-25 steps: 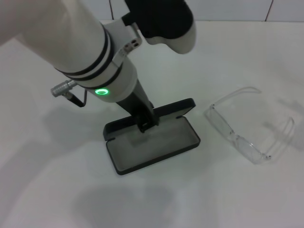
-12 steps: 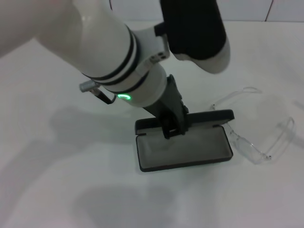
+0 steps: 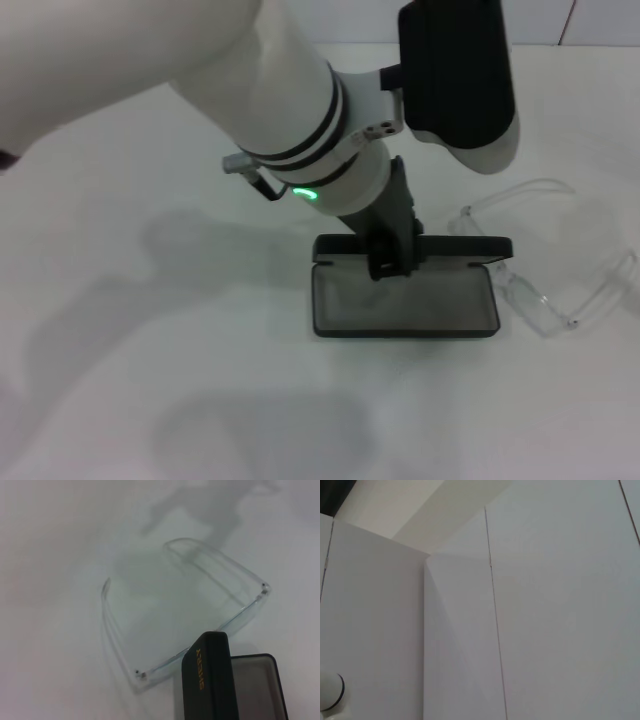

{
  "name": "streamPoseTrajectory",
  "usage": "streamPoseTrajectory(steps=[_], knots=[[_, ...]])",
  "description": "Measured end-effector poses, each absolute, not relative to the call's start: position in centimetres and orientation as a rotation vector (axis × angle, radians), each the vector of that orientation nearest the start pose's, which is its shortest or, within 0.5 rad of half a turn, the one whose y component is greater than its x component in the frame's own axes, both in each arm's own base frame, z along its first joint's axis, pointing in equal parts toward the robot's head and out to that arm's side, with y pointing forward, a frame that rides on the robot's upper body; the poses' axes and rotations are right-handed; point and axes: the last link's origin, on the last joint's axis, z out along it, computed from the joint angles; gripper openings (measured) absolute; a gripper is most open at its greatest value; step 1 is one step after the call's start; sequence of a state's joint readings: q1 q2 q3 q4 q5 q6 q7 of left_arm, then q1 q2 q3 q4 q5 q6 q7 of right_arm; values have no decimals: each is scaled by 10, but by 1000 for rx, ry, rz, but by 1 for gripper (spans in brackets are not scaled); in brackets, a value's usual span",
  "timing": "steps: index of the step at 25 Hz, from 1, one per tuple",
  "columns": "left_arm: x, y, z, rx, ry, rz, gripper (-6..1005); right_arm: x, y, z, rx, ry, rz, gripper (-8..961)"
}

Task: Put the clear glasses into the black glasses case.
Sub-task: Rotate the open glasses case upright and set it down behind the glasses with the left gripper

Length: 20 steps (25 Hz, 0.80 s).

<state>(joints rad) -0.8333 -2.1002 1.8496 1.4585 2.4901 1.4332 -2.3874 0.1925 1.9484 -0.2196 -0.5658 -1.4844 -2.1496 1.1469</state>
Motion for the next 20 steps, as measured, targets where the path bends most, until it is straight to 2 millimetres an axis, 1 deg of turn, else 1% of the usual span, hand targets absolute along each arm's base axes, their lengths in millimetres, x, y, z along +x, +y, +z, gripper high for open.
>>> streamPoseTrajectory(steps=[4, 10, 20], knots=[[-43, 329, -88, -2893, 248, 545, 224, 325, 195, 156, -1962, 199, 1345, 797], [-47, 337, -94, -2885, 259, 549, 233, 328, 190, 156, -1948, 210, 1339, 797], [-56, 338, -96, -2876, 261, 537, 249, 330, 187, 156, -1943, 219, 1335, 796]])
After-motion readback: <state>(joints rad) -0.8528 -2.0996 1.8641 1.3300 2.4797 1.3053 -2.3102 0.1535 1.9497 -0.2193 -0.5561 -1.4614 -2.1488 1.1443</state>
